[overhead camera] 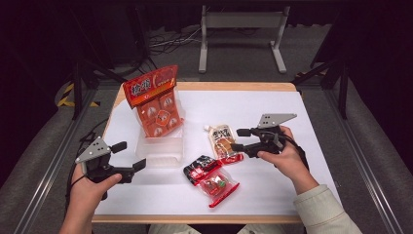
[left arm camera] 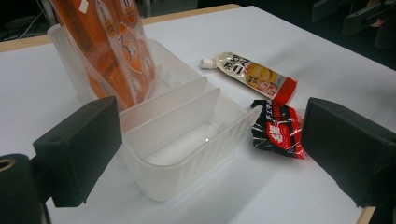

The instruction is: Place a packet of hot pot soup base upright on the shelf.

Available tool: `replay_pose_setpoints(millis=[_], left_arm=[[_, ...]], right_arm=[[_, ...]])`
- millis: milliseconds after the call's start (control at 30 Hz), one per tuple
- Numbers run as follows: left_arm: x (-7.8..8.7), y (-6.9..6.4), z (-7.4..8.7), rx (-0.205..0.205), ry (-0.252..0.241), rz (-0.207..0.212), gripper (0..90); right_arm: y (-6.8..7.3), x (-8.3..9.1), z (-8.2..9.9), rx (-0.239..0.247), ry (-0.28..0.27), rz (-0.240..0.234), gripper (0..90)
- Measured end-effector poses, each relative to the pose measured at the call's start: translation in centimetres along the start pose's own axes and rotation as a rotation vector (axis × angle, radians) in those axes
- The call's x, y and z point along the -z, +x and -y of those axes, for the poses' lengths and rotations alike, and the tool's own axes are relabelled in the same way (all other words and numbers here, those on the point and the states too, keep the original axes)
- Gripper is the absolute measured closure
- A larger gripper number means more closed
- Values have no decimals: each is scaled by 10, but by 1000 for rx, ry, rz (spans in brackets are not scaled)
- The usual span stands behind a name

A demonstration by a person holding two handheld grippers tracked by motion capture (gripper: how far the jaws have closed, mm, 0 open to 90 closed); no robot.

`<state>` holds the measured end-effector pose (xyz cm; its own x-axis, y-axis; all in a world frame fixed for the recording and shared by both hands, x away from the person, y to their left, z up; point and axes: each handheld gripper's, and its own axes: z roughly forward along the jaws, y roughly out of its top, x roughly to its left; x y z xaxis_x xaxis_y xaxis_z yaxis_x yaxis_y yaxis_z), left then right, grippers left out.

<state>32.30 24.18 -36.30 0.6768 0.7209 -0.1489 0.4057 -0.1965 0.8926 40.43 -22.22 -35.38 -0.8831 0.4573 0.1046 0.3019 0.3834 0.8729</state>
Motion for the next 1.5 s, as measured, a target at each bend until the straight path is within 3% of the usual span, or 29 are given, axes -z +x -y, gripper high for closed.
replay_pose_setpoints(millis=[300, 533, 633, 1033, 1200, 1500], left_arm=[[0, 4, 0, 10, 0, -11, 65], [-1, 3, -1, 11, 2, -2, 65], [-1, 3, -1, 9, -3, 1, 65], [0, 3, -1, 5, 0, 1, 65], [-2, 5, 0, 0, -3, -1, 61], [-2, 5, 1, 1, -3, -2, 61]], right_arm=[[1, -18, -9, 8, 23, -26, 363], [-2, -29, -13, -41, -11, -120, 356], [-1, -33, -14, -34, -24, -112, 356], [6, -73, -8, 20, 100, -109, 351], [9, -86, -2, 21, 155, -98, 397], [8, -103, 10, 19, 196, -109, 393]])
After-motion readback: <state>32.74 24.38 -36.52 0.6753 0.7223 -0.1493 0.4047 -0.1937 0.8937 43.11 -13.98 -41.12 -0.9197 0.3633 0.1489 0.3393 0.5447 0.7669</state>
